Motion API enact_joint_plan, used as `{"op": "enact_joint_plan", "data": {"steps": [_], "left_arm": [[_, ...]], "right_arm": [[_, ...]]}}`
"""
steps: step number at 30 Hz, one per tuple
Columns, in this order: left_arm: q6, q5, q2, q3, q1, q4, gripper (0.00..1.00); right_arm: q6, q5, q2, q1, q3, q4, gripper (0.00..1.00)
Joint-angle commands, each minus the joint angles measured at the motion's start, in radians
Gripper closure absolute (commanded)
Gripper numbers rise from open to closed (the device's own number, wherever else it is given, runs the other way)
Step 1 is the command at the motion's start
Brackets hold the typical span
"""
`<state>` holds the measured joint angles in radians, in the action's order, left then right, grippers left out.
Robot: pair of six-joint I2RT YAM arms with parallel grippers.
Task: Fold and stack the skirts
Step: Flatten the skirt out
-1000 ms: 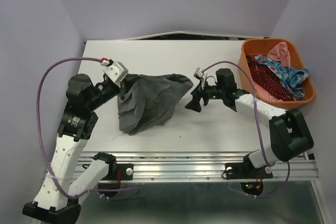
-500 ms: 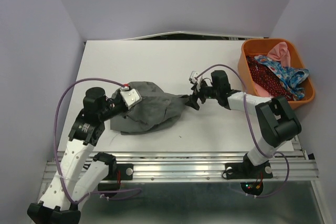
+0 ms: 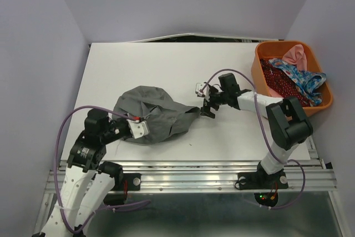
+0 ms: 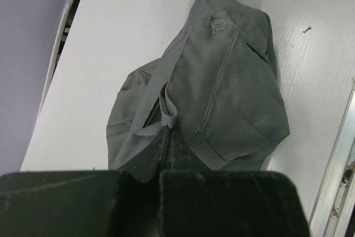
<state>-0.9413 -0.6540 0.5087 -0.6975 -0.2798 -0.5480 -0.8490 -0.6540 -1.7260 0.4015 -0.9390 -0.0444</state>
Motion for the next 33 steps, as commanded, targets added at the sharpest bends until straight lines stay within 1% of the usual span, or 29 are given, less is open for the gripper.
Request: {"op": "enact_joint_plan", "data": {"steps": [1, 2, 6, 9, 14, 16, 17, 20, 21, 23, 25, 26, 29, 32, 33], "left_arm": [[-0.074, 0.004, -0.030, 0.006, 0.001, -0.012, 1.00], [-0.061, 0.008, -0.027, 0.007, 0.001, -0.004, 1.00], [-0.037, 0.027, -0.018, 0.018, 0.001, 0.039, 1.00], [-0.036, 0.043, -0.015, 0.024, 0.001, 0.066, 1.00], [-0.025, 0.062, -0.007, 0.027, 0.001, 0.071, 1.00], [-0.025, 0.068, -0.013, 0.036, 0.001, 0.074, 1.00], [-0.027, 0.073, -0.015, 0.041, 0.001, 0.079, 1.00], [-0.030, 0.080, -0.018, 0.047, 0.001, 0.097, 1.00], [-0.033, 0.082, -0.015, 0.046, 0.001, 0.100, 1.00], [-0.039, 0.099, -0.007, 0.041, 0.001, 0.111, 1.00], [-0.059, 0.105, 0.001, 0.038, 0.001, 0.115, 1.00], [-0.065, 0.108, 0.004, 0.035, 0.001, 0.117, 1.00], [-0.079, 0.108, 0.013, 0.033, 0.001, 0.128, 1.00], [-0.088, 0.106, 0.025, 0.032, 0.001, 0.135, 1.00], [-0.088, 0.106, 0.028, 0.030, 0.001, 0.138, 1.00]], "right_arm": [[-0.099, -0.061, -0.023, 0.007, -0.119, -0.081, 0.00], [-0.122, -0.077, -0.027, 0.017, -0.136, -0.124, 0.00], [-0.241, -0.084, -0.024, 0.074, -0.106, -0.178, 0.00], [-0.265, -0.058, -0.040, 0.105, -0.073, -0.181, 0.00], [-0.278, -0.055, -0.079, 0.125, -0.104, -0.175, 0.00], [-0.312, -0.047, -0.090, 0.125, -0.110, -0.186, 0.00], [-0.346, -0.041, -0.093, 0.125, -0.107, -0.192, 0.02], [-0.372, 0.007, -0.087, 0.134, -0.092, -0.202, 0.05], [-0.390, 0.020, -0.084, 0.134, -0.089, -0.207, 0.08], [-0.407, 0.039, -0.067, 0.105, -0.060, -0.210, 0.12], [-0.407, 0.048, -0.043, 0.085, -0.053, -0.228, 0.14], [-0.415, 0.044, -0.040, 0.056, -0.061, -0.248, 0.13], [-0.438, 0.025, -0.023, -0.005, -0.101, -0.327, 0.02], [-0.435, -0.012, 0.002, -0.036, -0.145, -0.422, 0.00], [-0.435, -0.019, 0.002, -0.036, -0.153, -0.422, 0.00]]}}
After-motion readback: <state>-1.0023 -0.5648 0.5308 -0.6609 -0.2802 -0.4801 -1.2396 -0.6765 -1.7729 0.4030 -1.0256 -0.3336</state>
